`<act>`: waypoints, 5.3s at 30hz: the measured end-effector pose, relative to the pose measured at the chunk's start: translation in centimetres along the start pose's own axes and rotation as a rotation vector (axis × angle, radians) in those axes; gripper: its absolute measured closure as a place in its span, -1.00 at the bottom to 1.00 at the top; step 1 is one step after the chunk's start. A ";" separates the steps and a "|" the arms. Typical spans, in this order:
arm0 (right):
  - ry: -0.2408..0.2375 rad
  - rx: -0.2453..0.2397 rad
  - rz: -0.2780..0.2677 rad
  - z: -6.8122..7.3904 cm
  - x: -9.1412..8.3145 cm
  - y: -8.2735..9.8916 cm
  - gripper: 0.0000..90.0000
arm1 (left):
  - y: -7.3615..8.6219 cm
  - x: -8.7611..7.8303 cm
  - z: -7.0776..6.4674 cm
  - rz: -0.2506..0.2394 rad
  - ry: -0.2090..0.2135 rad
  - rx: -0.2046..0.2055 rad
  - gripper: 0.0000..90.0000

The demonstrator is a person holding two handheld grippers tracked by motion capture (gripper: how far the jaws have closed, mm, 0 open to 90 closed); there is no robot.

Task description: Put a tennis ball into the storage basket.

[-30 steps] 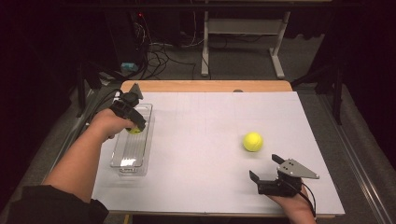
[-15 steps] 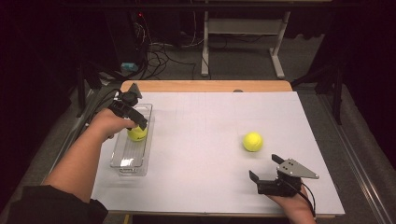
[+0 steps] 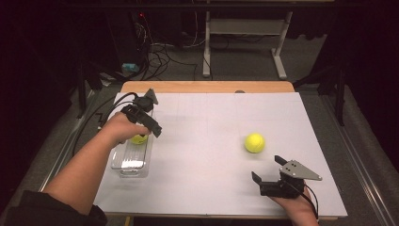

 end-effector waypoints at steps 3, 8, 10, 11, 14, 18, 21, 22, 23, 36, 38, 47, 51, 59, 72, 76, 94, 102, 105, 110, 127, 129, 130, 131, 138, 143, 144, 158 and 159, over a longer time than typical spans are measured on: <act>-0.002 -0.001 0.001 0.0 0.0 0.0 -1.00 | -0.3 0.1 -0.7 -0.006 0.003 0.015 -0.99; 0.002 -0.005 0.000 0.1 0.0 0.0 -1.00 | -1.1 0.6 -3.0 -0.009 0.012 0.069 -0.99; 0.002 -0.002 0.001 0.1 0.0 0.0 -1.00 | -1.3 0.7 -3.7 -0.017 0.013 0.086 -0.99; 0.002 -0.004 0.000 0.1 0.0 0.0 -1.00 | -1.4 0.7 -4.1 -0.017 0.014 0.095 -0.99; 0.003 -0.004 0.001 0.1 0.0 0.0 -1.00 | -1.8 0.9 -5.2 -0.022 0.016 0.117 -0.99; 0.002 -0.007 -0.002 0.1 0.0 0.0 -1.00 | -2.2 1.2 -6.8 -0.029 0.029 0.152 -0.99; 0.003 -0.006 -0.001 0.1 0.0 0.0 -1.00 | -2.5 1.3 -8.1 -0.042 0.045 0.178 -0.99; 0.003 -0.006 -0.001 0.1 0.0 0.0 -1.00 | -2.6 1.4 -8.6 -0.049 0.048 0.188 -0.99; 0.003 -0.003 0.000 0.1 0.0 0.0 -1.00 | -2.7 1.4 -9.1 -0.053 0.049 0.197 -0.99; 0.007 0.007 -0.010 -0.2 0.3 -0.4 -1.00 | -2.9 1.8 -12.5 -0.052 0.101 0.278 -0.99; 0.005 0.003 -0.008 -0.1 0.5 -0.4 -1.00 | -2.8 2.0 -12.5 -0.044 0.104 0.280 -0.99; 0.015 0.019 -0.003 -0.5 0.8 -0.3 -1.00 | -2.5 2.5 -12.1 -0.029 0.101 0.270 -0.99; 0.038 0.033 0.001 -1.2 1.3 -0.8 -1.00 | -2.5 2.7 -12.3 -0.035 0.096 0.269 -0.99; 0.088 0.028 0.042 -2.2 3.5 -2.0 -1.00 | -2.7 3.0 -12.5 -0.022 0.102 0.276 -0.99; 0.117 0.061 0.149 -3.7 7.6 -3.6 -0.82 | -2.6 2.9 -12.1 -0.010 0.111 0.273 -0.99; 0.107 0.065 0.179 -3.5 8.3 -3.9 -0.68 | -2.6 2.9 -12.2 -0.010 0.110 0.273 -1.00; 0.118 0.058 0.216 -3.5 8.6 -3.9 -0.41 | -2.4 2.6 -12.0 -0.020 0.104 0.269 -0.99; 0.085 0.042 0.148 -1.9 6.8 -4.0 -0.40 | -2.2 2.4 -11.9 -0.019 0.102 0.268 -0.99; 0.075 0.030 0.137 -1.4 6.2 -3.7 -0.40 | -2.1 2.4 -11.9 -0.022 0.101 0.266 -0.99; 0.060 0.044 0.116 -0.9 4.8 -2.8 -0.40 | -2.1 2.2 -11.8 -0.019 0.105 0.268 -0.99; 0.030 0.024 0.068 0.2 1.9 -0.5 -0.40 | -2.0 1.9 -12.2 -0.030 0.114 0.272 -0.99; 0.021 0.020 0.064 0.5 2.1 -0.6 -0.40 | -2.0 1.7 -12.2 -0.030 0.113 0.271 -0.99; 0.015 0.017 0.061 0.7 2.3 -0.6 -0.40 | -1.9 1.6 -12.2 -0.038 0.111 0.266 -0.99; 0.010 0.013 0.061 0.9 2.4 -0.7 -0.40 | -1.9 1.5 -12.1 -0.037 0.112 0.266 -0.99; -0.026 -0.005 0.059 2.5 3.4 -0.9 -0.40 | -1.8 1.1 -12.0 -0.045 0.111 0.260 -0.99; -0.047 -0.015 0.061 3.3 4.0 -1.0 -0.40 | -1.9 1.0 -12.2 -0.044 0.111 0.267 -0.99; -0.051 -0.020 0.060 3.5 4.1 -1.1 -0.40 | -2.0 1.0 -12.3 -0.040 0.111 0.270 -0.99; -0.117 -0.061 0.063 6.0 5.2 -1.1 -0.40 | -2.8 0.6 -13.8 -0.042 0.116 0.300 -0.99; -0.124 -0.068 0.065 6.2 5.2 -1.1 -0.40 | -2.8 0.6 -14.0 -0.047 0.117 0.296 -0.99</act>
Point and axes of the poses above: each handheld gripper's, and its own axes: x roughly forward along the jaws, y roughly out of its underside, z roughly to its left, the point moved 1 cm from there along x, roughly forward along the jaws, and after that the axes turned 8 degrees about x, right-handed, at the moved point
